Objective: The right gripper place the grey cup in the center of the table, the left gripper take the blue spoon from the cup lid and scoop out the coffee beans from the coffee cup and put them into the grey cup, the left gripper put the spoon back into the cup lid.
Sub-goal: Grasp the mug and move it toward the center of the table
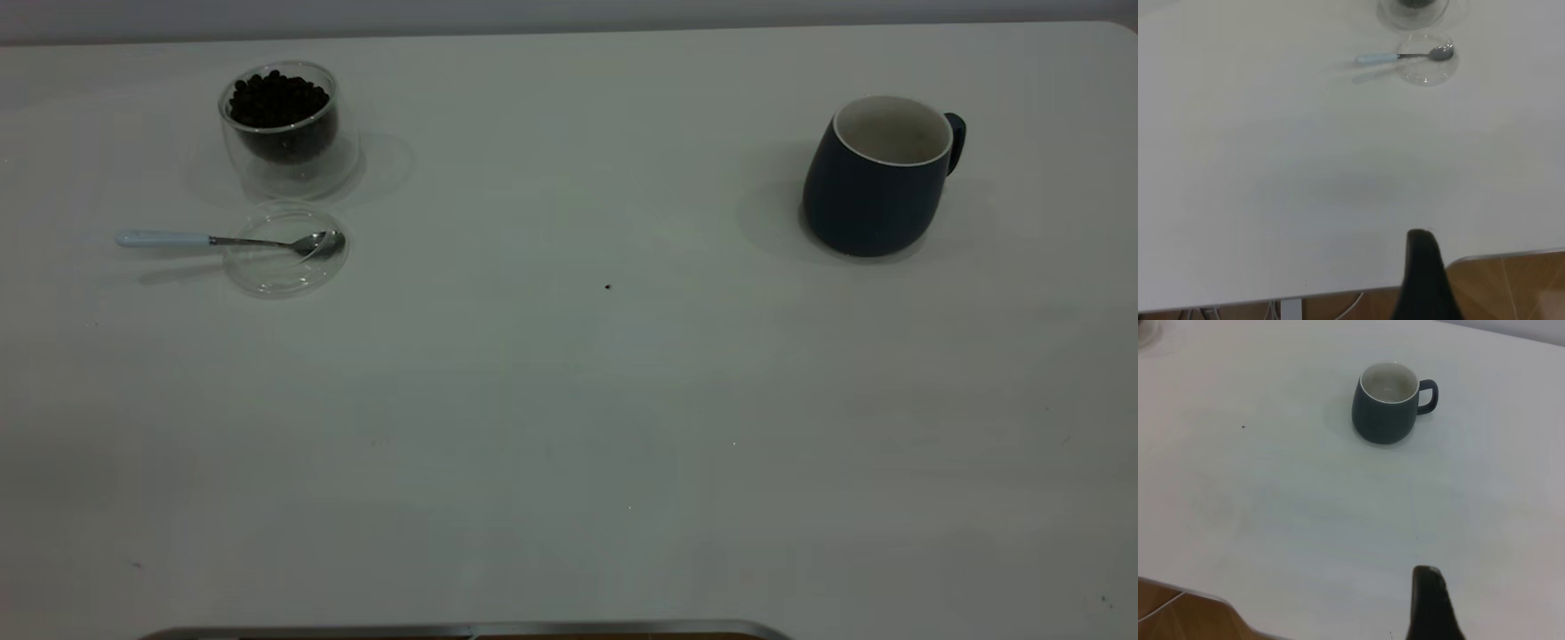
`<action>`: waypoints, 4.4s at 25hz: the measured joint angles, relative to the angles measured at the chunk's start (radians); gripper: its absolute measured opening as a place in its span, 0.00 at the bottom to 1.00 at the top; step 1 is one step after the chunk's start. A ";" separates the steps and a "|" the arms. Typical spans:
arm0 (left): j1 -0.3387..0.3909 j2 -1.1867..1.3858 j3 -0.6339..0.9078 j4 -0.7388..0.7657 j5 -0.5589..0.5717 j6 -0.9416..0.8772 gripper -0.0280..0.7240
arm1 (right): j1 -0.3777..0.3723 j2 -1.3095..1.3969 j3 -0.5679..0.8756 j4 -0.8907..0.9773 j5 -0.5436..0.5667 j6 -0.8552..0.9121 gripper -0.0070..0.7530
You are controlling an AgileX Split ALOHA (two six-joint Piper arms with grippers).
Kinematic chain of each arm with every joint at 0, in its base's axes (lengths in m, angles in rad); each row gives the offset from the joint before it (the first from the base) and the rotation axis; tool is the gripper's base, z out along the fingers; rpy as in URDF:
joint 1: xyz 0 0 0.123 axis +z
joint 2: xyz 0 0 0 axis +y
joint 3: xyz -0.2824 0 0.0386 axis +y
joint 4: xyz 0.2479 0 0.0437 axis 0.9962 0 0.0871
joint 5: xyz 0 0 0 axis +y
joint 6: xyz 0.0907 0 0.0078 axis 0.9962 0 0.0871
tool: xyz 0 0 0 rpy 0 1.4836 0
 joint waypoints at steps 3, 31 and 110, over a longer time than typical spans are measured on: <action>0.000 0.000 0.000 0.000 0.000 0.000 0.83 | 0.000 0.000 0.000 0.000 0.000 0.000 0.68; 0.000 0.000 0.000 0.000 0.000 -0.001 0.83 | 0.000 0.000 0.000 0.000 0.000 0.000 0.68; 0.000 0.000 0.000 0.000 0.000 -0.001 0.83 | 0.026 2.229 -0.689 -0.177 -0.957 -0.908 0.79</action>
